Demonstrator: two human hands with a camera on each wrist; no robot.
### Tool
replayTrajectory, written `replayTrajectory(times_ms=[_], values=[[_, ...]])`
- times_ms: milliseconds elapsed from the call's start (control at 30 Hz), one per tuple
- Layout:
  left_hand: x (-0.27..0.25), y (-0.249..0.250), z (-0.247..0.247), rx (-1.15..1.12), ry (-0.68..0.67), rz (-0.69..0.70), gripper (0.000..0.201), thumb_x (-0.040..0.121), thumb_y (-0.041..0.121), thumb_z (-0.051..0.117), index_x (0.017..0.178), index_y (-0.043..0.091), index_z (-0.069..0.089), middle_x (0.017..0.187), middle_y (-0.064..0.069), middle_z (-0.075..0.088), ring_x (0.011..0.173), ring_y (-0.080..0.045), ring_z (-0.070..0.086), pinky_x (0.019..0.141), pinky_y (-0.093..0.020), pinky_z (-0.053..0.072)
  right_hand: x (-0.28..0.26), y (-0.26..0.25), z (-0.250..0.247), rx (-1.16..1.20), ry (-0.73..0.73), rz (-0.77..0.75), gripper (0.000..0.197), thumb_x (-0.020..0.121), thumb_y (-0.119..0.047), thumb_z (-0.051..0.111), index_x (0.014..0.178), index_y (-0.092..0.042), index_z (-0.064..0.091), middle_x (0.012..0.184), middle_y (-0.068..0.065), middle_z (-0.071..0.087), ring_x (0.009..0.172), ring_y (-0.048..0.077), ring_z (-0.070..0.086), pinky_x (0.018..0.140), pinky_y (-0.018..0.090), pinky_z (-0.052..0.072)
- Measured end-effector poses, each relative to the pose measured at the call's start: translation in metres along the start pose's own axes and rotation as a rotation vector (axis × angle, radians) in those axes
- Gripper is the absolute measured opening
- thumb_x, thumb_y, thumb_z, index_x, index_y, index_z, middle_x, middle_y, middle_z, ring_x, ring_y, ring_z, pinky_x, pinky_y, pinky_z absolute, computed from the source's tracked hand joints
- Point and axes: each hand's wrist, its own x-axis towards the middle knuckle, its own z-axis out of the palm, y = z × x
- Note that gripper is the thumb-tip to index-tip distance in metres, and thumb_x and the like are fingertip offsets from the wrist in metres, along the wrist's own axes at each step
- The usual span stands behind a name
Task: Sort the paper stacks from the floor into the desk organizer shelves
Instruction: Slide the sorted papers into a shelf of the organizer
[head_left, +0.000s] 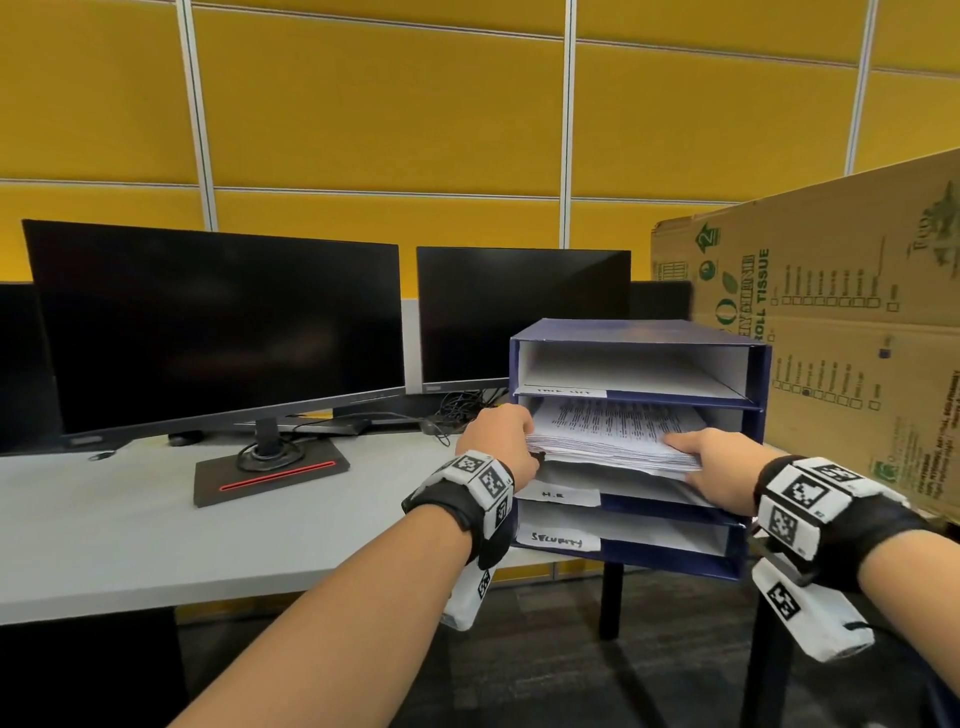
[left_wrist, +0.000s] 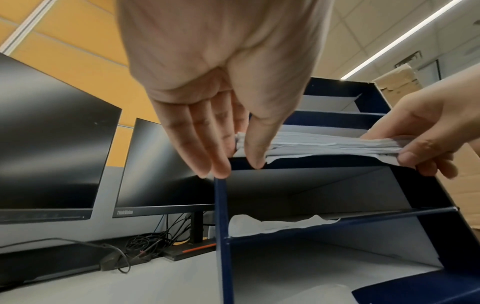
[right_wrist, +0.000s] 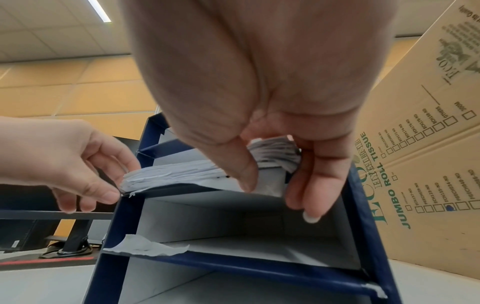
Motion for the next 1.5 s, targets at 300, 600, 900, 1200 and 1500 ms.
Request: replayTrajectory(times_ms=[300,600,900,1200,1500], values=[[0.0,0.007,0.0,0.329,0.009,0.122,0.037,0.086,0.008,0.063,0.118,0.014,0.047,0.101,-0.01,0.061,0.08,-0.028,0.055,0.066,-0.037,0.045,-0.002,-0.001,0.005,-0.129,-0.019,-0.049,0.049,0.098,-0.006,0.04,0.144,-0.02,0.034,0.131,0.014,0.055,0.112,0.031,0.058,0.094,0.033,0.048],[0.004,0.007,-0.003,0.511,0.032,0.18,0.021,0.094,0.014,0.056,0.113,0.01,0.047,0.1,-0.01,0.065,0.083,-0.03,0.061,0.061,-0.035,0.039,-0.003,-0.004,0.001,-0.135,-0.04,-0.081,0.049,0.096,-0.003,0.039,0.143,-0.016,0.037,0.109,0.005,0.06,0.098,0.023,0.059,0.081,0.025,0.044],[0.009,0.007,-0.005,0.309,-0.001,0.09,0.034,0.093,0.007,0.053,0.124,0.01,0.039,0.105,-0.013,0.061,0.087,-0.03,0.059,0.066,-0.037,0.042,0.008,-0.002,-0.001,-0.296,0.0,-0.024,0.059,0.092,-0.01,0.039,0.146,-0.028,0.025,0.131,0.01,0.045,0.117,0.033,0.046,0.1,0.037,0.039],[0.008,0.006,-0.003,0.193,-0.073,0.056,0.04,0.087,-0.002,0.045,0.123,0.012,0.038,0.106,-0.011,0.063,0.091,-0.033,0.062,0.074,-0.042,0.051,0.003,0.002,0.003,-0.232,0.083,-0.02,0.043,0.092,-0.005,0.039,0.134,-0.013,0.04,0.125,0.014,0.048,0.111,0.035,0.053,0.088,0.037,0.046],[0.003,0.006,-0.001,0.085,-0.285,0.019,0.044,0.087,-0.004,0.043,0.122,0.017,0.028,0.08,-0.012,0.056,0.067,-0.031,0.062,0.063,-0.044,0.057,0.011,-0.005,0.002,-0.306,0.124,0.079,0.042,0.088,-0.007,0.039,0.126,-0.021,0.05,0.119,0.006,0.062,0.101,0.027,0.062,0.073,0.033,0.045]])
